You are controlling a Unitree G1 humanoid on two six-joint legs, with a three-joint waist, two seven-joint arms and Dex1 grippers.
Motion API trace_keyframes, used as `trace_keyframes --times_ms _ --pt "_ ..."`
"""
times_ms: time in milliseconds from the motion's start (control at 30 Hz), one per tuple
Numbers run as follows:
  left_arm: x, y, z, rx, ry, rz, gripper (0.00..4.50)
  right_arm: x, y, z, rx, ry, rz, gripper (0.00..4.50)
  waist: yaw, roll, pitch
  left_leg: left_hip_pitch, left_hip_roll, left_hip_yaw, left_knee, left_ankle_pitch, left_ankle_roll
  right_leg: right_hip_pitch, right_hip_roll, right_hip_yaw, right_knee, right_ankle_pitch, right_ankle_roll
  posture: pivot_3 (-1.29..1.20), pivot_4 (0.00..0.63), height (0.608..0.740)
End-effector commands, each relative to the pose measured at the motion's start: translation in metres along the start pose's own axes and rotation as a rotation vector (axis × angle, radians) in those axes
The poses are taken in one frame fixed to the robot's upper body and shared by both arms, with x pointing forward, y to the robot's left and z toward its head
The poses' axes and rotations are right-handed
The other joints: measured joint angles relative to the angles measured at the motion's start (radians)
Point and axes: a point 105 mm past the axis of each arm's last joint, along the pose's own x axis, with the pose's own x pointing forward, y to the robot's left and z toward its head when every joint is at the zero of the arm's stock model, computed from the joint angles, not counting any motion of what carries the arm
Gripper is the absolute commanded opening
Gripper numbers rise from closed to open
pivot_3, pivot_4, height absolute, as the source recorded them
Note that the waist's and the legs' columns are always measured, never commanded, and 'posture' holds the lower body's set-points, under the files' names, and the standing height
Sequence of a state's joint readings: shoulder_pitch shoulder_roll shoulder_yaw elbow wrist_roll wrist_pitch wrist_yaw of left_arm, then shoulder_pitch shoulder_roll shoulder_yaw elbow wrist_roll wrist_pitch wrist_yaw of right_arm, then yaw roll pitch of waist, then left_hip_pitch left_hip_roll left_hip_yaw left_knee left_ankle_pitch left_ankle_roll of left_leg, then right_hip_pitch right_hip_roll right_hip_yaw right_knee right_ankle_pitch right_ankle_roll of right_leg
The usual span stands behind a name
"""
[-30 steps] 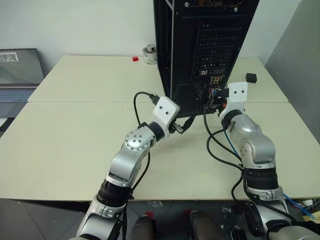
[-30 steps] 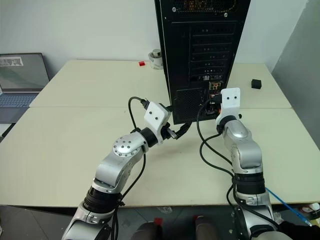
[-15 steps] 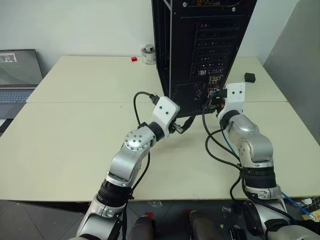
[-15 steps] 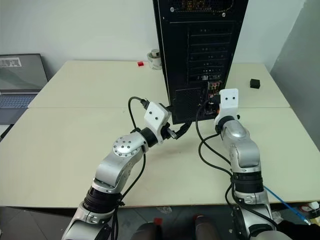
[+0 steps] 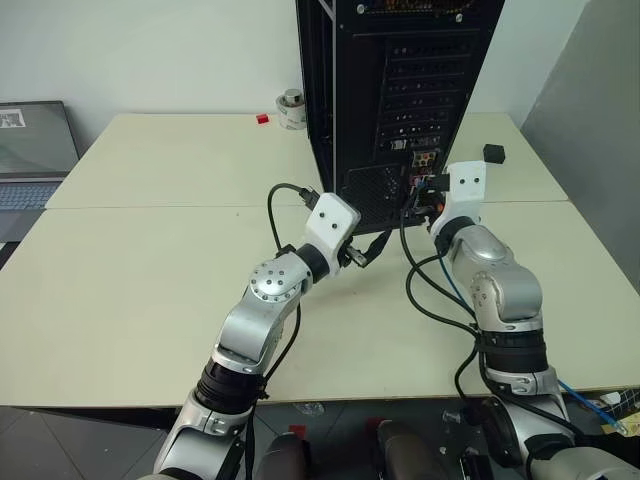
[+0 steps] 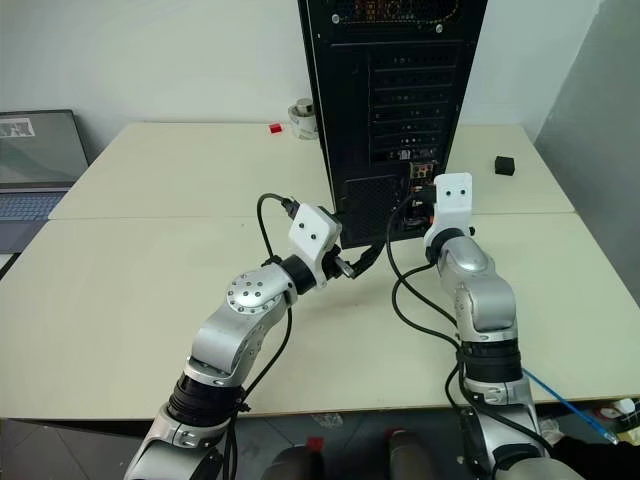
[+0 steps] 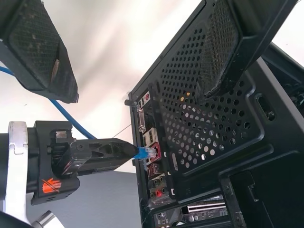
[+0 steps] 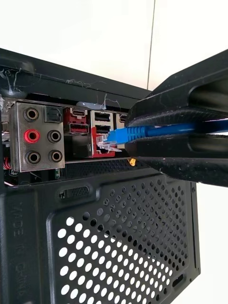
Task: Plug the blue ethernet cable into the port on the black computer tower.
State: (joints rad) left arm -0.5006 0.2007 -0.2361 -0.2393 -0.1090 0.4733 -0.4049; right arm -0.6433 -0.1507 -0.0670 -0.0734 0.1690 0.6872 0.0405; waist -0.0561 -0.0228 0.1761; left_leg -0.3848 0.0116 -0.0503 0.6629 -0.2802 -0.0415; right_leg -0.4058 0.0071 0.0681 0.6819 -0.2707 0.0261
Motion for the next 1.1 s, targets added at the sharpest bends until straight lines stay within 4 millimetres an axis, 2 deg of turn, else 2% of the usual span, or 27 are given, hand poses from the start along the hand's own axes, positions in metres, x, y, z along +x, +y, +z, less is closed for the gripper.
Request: trace_keyframes --times_ms 33,500,1100 --pt "-0.001 -0.003 0.011 0.025 -0.039 -0.007 4.15 -0.002 0.010 0.026 -0.014 -0.085 0.031 0.00 0.000 0.000 0.000 0.000 0.000 0.000 0.000 0.000 0.000 0.000 0.000 0.000 0.000 0.000 0.000 0.00 0.150 0.740" --pt "-0.002 -0.002 0.008 0.032 -0.029 -0.006 4.15 -0.011 0.004 0.022 -0.038 -0.065 0.006 0.00 0.003 0.000 0.000 -0.001 0.000 0.000 -0.001 0.000 0.000 0.000 0.000 0.000 -0.001 0.000 0.000 0.00 0.150 0.740" --pt "-0.003 -0.001 0.007 0.036 -0.023 -0.005 4.15 -0.007 0.004 0.014 -0.043 -0.041 0.004 0.00 0.003 0.000 0.000 -0.001 0.000 0.000 -0.001 0.000 0.000 0.000 0.000 0.000 -0.001 0.000 0.000 0.00 0.150 0.740"
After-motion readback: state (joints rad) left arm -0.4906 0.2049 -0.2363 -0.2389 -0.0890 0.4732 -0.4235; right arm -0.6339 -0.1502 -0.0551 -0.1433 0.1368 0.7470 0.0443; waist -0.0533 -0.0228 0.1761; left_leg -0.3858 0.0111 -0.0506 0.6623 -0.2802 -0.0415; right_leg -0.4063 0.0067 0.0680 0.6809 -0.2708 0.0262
